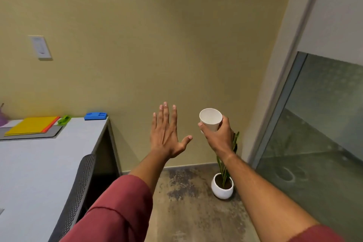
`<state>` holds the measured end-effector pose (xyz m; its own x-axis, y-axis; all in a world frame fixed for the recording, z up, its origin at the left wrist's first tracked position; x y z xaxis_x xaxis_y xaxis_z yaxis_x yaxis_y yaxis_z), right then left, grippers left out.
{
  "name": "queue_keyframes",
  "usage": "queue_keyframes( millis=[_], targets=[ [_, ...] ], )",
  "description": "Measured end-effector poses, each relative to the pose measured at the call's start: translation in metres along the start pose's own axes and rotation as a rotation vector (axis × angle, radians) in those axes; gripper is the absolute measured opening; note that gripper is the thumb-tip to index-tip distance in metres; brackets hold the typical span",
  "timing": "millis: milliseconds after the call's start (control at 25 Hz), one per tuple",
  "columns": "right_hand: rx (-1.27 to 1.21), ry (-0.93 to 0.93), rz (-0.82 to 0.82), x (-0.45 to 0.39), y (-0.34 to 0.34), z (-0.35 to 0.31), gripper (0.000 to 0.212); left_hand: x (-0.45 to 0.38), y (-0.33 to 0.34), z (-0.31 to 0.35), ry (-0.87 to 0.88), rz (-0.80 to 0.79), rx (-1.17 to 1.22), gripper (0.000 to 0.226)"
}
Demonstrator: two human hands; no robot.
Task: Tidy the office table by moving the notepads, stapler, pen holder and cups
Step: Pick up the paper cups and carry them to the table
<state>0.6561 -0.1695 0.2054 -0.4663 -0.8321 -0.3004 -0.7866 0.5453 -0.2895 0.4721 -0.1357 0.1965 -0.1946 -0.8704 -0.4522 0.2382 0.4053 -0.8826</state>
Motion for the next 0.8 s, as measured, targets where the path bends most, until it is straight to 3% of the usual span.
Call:
queue_keyframes(
  millis=[480,800],
  targets=[
    [-0.114,-0.082,-0.336,-0.133,0.220,-0.009,0.068,-0.105,0.052,-0.154,-0.338,0.002,-0.191,0.110],
    [-0.191,-0.175,-0.644,-0.209,0.347,-0.025,0.063,-0.161,0.072,-0.221,-0.636,0.052,-0.286,0.111]
  ],
)
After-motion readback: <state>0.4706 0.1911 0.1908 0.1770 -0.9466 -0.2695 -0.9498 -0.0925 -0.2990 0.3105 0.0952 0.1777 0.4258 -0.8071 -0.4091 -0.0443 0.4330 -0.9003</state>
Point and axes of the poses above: each hand's wrist, its own x-axis away from the middle knuckle, its own y-axis out of the palm, z = x × y, the point moved 4 cm from there along -x, towards the middle knuckle, and after that the axes turned 4 degrees about x, right-handed, at the moved point
